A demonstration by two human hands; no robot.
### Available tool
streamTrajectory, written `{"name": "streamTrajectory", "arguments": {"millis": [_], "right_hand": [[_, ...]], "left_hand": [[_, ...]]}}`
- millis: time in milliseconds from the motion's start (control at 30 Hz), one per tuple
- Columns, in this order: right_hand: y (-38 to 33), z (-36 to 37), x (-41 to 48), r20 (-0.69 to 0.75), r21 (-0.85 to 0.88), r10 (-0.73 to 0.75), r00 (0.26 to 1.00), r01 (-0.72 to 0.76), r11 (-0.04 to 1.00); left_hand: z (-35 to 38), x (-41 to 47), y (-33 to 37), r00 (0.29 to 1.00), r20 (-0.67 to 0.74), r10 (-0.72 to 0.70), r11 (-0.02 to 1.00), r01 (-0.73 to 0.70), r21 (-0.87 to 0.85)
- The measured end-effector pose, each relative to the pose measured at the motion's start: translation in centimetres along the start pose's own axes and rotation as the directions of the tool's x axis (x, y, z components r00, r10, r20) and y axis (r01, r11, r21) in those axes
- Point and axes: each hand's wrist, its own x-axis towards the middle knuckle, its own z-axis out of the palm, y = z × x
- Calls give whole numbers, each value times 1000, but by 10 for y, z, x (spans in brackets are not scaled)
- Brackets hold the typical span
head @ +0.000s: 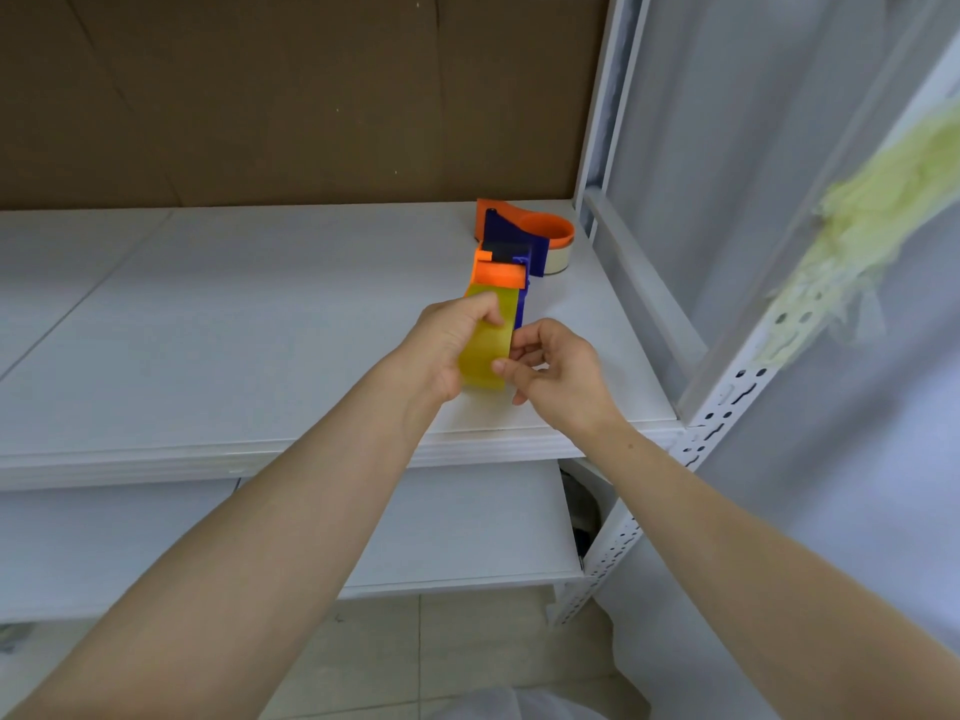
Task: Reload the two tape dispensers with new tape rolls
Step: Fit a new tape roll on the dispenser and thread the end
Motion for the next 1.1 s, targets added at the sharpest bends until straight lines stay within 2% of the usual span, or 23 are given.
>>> {"name": "streamTrajectory", "arguments": {"millis": [100,233,400,600,1100], "right_hand": [[0,1,0,10,1,1,1000,-1,1000],[0,0,2,14,7,-17,1000,16,1000],[0,-3,5,47,-25,-2,999,3,1000],[-1,-4,6,38,-33,-8,999,9,999],[-1,-5,4,40,-81,-29,999,32,996]], "left_hand": [[0,1,3,1000,-5,-18,1000,18,-3],[1,6,-6,998,-37,41,999,-40,31],[-8,5,-2,984,176,-33,989,58,-138],[-4,6,-2,995,101,-23,996,31,-80],[-1,2,-6,999,33,37,998,-35,-56]]}}
